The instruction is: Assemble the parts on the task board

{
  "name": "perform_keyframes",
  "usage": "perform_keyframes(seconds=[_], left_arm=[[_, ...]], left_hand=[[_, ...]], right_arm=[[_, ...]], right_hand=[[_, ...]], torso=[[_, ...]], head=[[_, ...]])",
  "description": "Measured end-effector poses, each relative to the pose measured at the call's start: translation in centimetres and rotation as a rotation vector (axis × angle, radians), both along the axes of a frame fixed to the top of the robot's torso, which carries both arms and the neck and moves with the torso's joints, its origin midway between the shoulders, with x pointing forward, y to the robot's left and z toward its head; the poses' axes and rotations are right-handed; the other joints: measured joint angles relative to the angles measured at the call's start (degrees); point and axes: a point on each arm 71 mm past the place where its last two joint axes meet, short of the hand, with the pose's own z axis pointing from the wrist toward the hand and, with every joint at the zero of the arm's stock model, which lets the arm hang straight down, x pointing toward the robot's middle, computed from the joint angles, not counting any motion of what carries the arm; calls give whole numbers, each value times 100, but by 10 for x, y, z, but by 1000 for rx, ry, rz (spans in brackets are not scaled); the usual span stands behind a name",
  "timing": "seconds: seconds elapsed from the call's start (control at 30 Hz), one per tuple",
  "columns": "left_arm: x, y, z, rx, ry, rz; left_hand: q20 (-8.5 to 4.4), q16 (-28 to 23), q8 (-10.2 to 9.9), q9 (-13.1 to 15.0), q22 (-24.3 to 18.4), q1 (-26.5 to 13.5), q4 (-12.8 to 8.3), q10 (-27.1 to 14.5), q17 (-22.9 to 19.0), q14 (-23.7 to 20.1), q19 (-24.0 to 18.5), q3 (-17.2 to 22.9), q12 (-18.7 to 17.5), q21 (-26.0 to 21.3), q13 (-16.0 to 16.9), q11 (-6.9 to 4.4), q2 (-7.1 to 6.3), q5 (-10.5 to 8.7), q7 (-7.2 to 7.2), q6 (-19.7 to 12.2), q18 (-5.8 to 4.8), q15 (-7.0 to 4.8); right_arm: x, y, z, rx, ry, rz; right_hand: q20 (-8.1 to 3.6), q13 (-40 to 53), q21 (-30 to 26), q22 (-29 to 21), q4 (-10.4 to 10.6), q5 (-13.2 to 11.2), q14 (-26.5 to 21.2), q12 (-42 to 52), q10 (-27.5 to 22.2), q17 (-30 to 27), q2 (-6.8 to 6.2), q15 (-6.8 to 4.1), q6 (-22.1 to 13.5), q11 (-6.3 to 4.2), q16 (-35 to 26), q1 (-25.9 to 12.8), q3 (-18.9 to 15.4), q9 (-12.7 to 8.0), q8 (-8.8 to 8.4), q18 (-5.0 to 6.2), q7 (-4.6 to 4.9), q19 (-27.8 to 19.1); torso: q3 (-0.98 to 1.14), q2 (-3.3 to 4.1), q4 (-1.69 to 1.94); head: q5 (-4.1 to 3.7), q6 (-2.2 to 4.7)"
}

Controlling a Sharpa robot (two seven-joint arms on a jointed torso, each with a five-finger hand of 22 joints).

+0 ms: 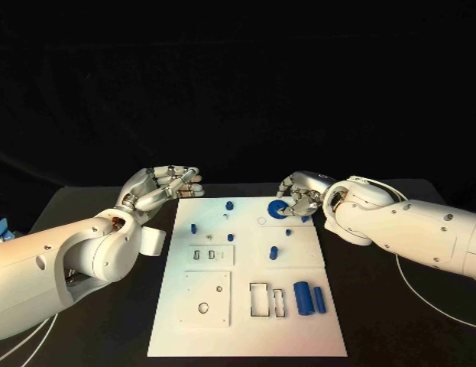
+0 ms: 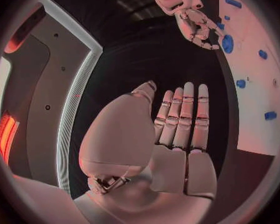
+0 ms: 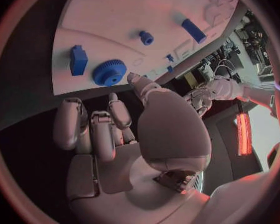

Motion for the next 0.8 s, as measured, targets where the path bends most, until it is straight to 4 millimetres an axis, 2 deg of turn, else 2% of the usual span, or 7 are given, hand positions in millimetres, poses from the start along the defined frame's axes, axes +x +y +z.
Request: perform_keyframes(seconds=[0.2, 0.5, 0.8], left_arm=[[2, 2, -1, 2, 0, 6], [3, 3, -1, 3, 0, 9], [4, 3, -1, 3, 0, 10]], left_hand=[[0, 0, 0, 0, 0, 0, 0, 0, 0, 0, 0, 0, 0, 0, 0, 0, 0, 0, 0, 0, 0, 0], [0, 0, 0, 0, 0, 0, 0, 0, 5, 0, 0, 0, -24, 0, 0, 0, 0, 0, 0, 0, 0, 0], [0, 0, 0, 1, 1, 0, 0, 0, 4, 0, 0, 0, -24, 0, 0, 0, 0, 0, 0, 0, 0, 0]], right_arm=[[3, -2, -3, -28, -16, -17], [6, -2, -5, -53, -26, -27], [6, 1, -10, -68, -27, -19]], right_hand=[[0, 0, 0, 0, 0, 0, 0, 0, 0, 0, 0, 0, 0, 0, 0, 0, 0, 0, 0, 0, 0, 0], [0, 0, 0, -1, 0, 0, 21, 0, 0, -1, 0, 21, 0, 0, 22, 0, 0, -1, -1, 0, 0, 0], [0, 27, 0, 4, 0, -21, 21, 0, 0, -2, 31, 21, 0, 0, 22, 30, 1, 11, 33, 0, 0, -1]], torso=[[2, 1, -8], [11, 16, 10], [12, 21, 8]], head=[[7, -15], [-4, -44], [24, -83]])
